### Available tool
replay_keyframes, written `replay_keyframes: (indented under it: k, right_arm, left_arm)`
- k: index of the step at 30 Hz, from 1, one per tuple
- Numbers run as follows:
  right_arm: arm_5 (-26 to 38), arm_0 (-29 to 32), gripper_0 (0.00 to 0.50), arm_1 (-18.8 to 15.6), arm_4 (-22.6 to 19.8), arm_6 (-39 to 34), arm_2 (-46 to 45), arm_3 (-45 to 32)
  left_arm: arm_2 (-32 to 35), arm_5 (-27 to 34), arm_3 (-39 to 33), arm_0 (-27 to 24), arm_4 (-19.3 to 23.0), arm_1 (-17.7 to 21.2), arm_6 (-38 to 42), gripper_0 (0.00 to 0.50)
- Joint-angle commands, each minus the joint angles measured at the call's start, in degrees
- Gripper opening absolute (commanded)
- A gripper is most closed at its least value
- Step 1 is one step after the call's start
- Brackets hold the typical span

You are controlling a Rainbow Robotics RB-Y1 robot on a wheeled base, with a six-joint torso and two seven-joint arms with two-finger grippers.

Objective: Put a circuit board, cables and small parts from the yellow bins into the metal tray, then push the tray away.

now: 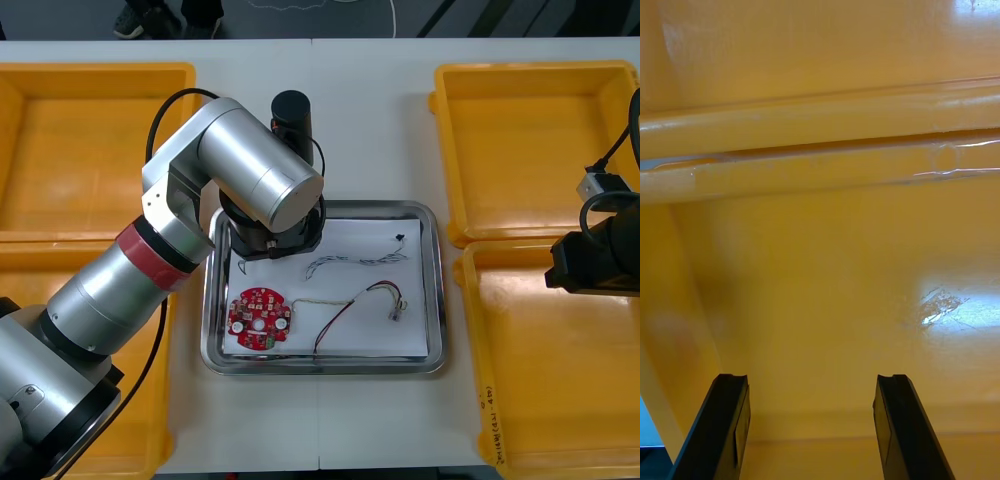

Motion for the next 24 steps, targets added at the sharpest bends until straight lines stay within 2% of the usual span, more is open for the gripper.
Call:
replay_keyframes:
  k: [1,8,11,15,24]
  right_arm:
    - [0.24,0.65,0.482,0.28,-0.24,1.66,-1.9,-0.35]
    - [0.24,0.56,0.483,0.28,-0.32,1.66,-1.98,-0.35]
    - [0.24,0.56,0.483,0.28,-0.32,1.66,-1.9,-0.35]
    - [0.24,0.56,0.482,0.28,-0.5,1.66,-1.98,-0.35]
    - [0.24,0.56,0.482,0.28,-0.85,1.66,-1.98,-0.35]
  left_arm:
    - [1.12,4.65,-6.97,0.38,0.71,0.05,-2.04,0.5]
    - [4.02,10.46,-14.88,0.38,3.78,3.3,-1.33,0.5]
    - [4.9,11.12,-16.72,0.38,4.57,4.53,-1.33,0.5]
    - [7.19,11.12,-20.5,0.38,8.0,7.96,-0.54,0.5]
    - [11.5,11.12,-23.58,0.47,15.38,16.49,0.42,0.5]
